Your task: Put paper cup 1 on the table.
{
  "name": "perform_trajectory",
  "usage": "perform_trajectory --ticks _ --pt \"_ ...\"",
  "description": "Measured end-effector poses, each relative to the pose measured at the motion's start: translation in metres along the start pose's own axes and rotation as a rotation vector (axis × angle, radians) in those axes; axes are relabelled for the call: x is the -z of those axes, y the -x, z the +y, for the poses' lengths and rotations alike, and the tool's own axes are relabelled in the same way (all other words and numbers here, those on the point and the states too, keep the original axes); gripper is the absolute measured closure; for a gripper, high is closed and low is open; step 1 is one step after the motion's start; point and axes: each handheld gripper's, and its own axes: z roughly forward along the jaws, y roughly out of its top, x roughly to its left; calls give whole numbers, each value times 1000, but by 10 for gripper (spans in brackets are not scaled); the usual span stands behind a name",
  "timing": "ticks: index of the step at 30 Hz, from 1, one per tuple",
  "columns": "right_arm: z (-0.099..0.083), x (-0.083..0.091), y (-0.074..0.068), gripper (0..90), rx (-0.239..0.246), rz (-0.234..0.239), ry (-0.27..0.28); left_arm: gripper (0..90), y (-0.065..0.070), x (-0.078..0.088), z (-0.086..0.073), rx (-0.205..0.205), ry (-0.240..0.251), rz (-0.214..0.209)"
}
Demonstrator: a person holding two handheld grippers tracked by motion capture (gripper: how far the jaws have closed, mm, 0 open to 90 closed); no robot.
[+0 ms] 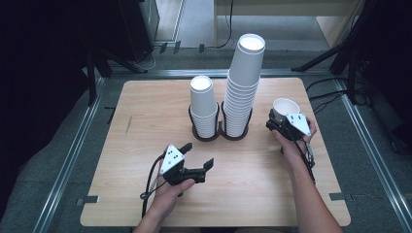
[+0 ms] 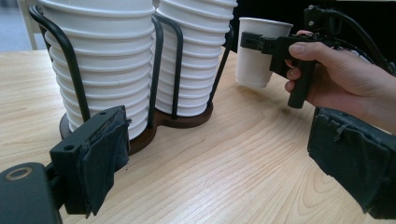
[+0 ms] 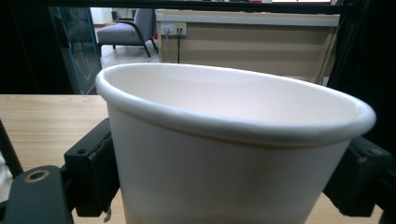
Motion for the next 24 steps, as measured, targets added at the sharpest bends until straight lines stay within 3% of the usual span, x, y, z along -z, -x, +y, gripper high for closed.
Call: perform_trajectory --ticks 5,24 --pt "-3 -2 1 132 21 -11 -10 57 0 0 0 2 1 2" --pt "-10 -3 -2 129 14 -7 -22 57 0 1 0 1 3 5"
